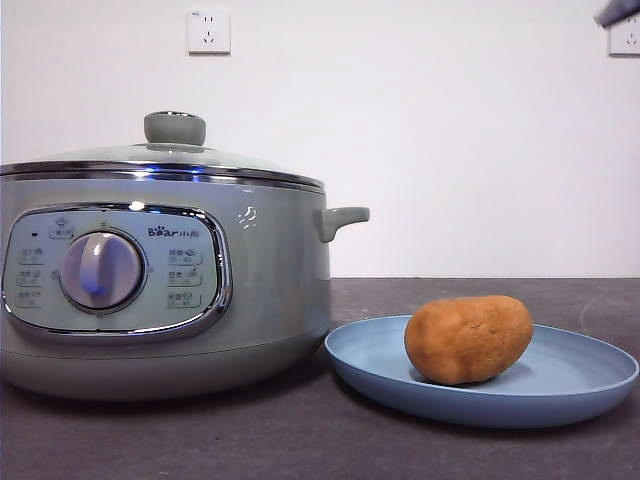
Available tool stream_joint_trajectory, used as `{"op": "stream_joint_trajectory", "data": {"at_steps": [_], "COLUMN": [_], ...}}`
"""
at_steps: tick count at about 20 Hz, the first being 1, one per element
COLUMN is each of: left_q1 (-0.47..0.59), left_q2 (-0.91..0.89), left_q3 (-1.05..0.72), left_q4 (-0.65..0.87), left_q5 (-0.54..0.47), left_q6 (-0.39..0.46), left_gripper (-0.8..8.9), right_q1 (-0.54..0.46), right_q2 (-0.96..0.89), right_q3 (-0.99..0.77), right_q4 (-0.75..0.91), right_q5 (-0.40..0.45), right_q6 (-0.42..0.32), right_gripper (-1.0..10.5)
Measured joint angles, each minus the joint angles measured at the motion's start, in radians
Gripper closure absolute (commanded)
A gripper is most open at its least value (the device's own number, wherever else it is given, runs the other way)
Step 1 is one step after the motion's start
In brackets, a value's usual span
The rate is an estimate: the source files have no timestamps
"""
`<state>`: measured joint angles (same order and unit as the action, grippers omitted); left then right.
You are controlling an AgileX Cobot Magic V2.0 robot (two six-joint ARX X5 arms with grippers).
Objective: Take the potato out from the steamer,put the potato on the plate,close the lid
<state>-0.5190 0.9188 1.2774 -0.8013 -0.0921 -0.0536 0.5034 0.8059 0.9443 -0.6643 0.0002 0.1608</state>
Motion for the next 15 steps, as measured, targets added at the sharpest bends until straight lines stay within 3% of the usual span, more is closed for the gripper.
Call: {"op": "stream_joint_trajectory", "data": {"at_steps": [1, 7, 15], "left_q1": [-0.005, -0.020, -0.021], "left_q2": [-0.003, -0.063, -0.049], "left_q3": [-0.013, -0.149, -0.158], "left_q4": [0.012, 0.095, 0.083], "left_q5": [-0.012, -0.068, -0.063], "left_q6": [0.000, -0.033, -0.045], "left_gripper": [8.22, 8.22, 8.16], "right_q1": [0.000, 0.000, 0.000], "right_q2": [0.000, 0.000, 0.000], "right_q3": [0.009, 0.015, 0.015], "right_q4": [0.001, 0.000, 0.000], "right_q5": [0.000, 0.000, 0.003], "right_q6": [-0.001, -0.023, -0.023], "right_gripper": [9.6, 9.6, 9.6]}}
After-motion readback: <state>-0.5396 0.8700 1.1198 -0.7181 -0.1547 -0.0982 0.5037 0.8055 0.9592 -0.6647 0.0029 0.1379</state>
